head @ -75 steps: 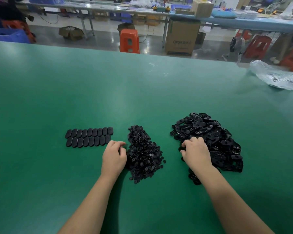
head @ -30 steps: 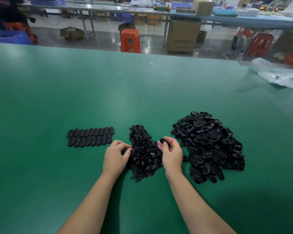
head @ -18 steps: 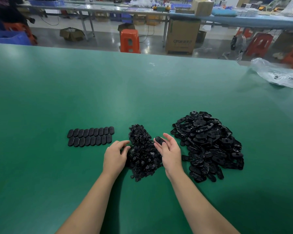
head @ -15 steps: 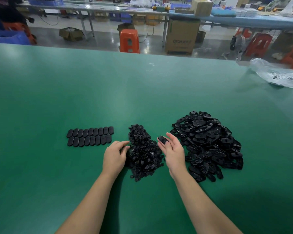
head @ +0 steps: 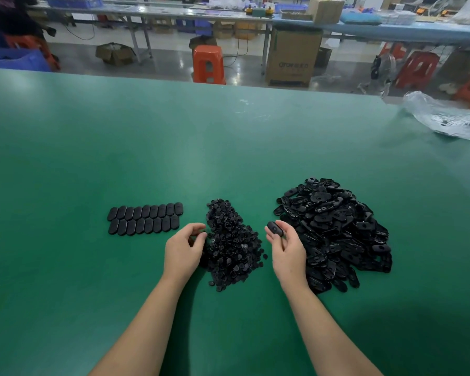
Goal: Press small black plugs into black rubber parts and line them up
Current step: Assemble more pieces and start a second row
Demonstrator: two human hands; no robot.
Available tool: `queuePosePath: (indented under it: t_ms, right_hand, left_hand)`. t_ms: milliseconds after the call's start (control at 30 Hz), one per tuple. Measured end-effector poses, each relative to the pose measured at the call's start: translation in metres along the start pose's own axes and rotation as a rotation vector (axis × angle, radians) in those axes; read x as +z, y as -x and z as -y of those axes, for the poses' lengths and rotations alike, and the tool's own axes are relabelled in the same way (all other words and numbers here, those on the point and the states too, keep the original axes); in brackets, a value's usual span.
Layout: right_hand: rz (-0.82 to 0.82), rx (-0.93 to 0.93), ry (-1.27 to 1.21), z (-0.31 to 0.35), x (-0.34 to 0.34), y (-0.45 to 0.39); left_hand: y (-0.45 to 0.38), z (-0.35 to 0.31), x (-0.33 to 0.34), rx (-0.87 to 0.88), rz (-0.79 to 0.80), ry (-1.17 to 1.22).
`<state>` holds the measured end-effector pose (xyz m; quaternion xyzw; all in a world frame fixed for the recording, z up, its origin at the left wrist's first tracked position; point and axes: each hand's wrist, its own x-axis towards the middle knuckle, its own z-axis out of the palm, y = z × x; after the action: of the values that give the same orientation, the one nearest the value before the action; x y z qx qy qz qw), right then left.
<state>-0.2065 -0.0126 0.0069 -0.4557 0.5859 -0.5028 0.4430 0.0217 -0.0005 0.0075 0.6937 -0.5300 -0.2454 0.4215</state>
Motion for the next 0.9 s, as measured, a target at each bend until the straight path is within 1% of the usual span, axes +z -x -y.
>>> queuePosePath:
  t_ms: [167, 300, 467, 600, 667, 767, 900]
  right_hand:
    - [-0.009, -0.005, -0.001, -0.003, -0.001, 0.0]
    - [-0.013, 0.002, -0.043, -0.002, -0.001, 0.0]
    - [-0.021, -0.002, -0.078, 0.001, -0.003, 0.0]
    - [-0.015, -0.002, -0.078, 0.002, -0.004, 0.0]
    - [-0.012, -0.015, -0.064, 0.003, -0.003, 0.001]
    - [-0.009, -0.025, -0.044, 0.002, -0.003, 0.0]
    - [0.002, -0.023, -0.052, 0.002, -0.004, 0.0]
  left_hand:
    - [-0.001, 0.002, -0.002, -0.017, 0.035, 0.028]
    - [-0.002, 0.001, -0.003, -0.036, 0.018, 0.053]
    - [-0.003, -0.002, -0.004, -0.099, 0.002, 0.149]
    - [-0.009, -0.009, -0.008, -0.223, -0.01, 0.341]
    - [-0.013, -0.014, -0.011, -0.302, -0.005, 0.495]
    - [-0.013, -0.025, -0.009, -0.401, 0.065, 0.709]
    - [-0.008, -0.041, 0.008, -0.481, 0.146, 0.832]
